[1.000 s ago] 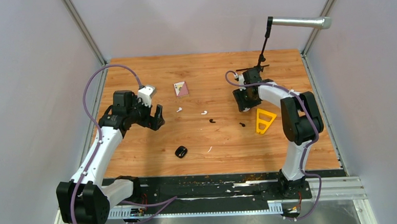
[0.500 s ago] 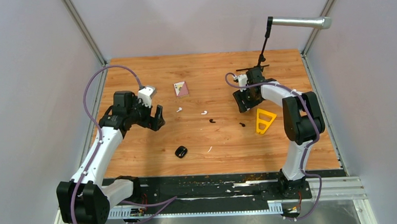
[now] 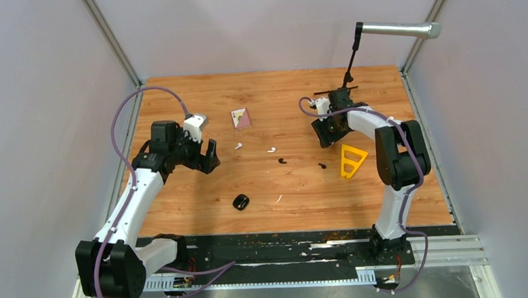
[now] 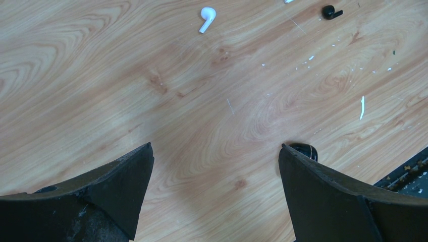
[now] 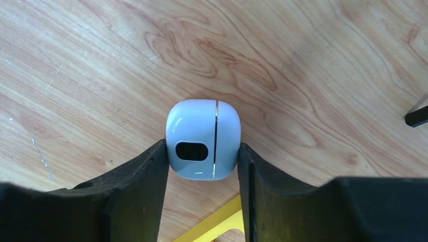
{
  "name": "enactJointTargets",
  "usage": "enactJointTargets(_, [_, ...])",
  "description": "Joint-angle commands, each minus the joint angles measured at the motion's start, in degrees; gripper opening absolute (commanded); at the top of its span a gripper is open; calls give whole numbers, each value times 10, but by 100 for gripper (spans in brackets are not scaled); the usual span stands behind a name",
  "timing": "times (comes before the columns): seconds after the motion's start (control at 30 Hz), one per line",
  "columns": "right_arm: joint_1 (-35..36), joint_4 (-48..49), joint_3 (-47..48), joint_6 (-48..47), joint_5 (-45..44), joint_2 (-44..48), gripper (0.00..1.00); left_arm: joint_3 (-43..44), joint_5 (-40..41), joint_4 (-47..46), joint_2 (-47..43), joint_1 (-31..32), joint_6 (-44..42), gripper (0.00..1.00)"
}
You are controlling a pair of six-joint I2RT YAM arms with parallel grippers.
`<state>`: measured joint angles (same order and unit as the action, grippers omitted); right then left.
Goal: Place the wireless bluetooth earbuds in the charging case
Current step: Pick up the charging case at the center of the board.
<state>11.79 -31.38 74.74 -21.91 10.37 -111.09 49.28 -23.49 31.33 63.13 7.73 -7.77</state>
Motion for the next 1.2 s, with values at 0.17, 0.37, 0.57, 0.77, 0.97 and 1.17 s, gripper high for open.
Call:
enactJointTargets(0.17, [-3,-13,-9,-27,47,8,22,0,-14,-21,-2,-3,7,100])
enactJointTargets(0.37, [16,-69,8,-89,108,107,0,52,-73,-40,23,-2,38,100])
enactJointTargets(0.57, [103,0,-64,-265,149,313,0,155,-209,-37,84,19,8,97])
enactJointTargets(0.77, [212,158,-144,-489,88,451,0,211,-267,-133,98,65,68,88])
enactJointTargets(0.97, [304,124,-49,-541,-41,406,0,193,-202,-270,59,156,106,87])
enactJointTargets(1.17, [380,231,-69,-551,-158,412,0,170,-175,-387,63,189,203,81])
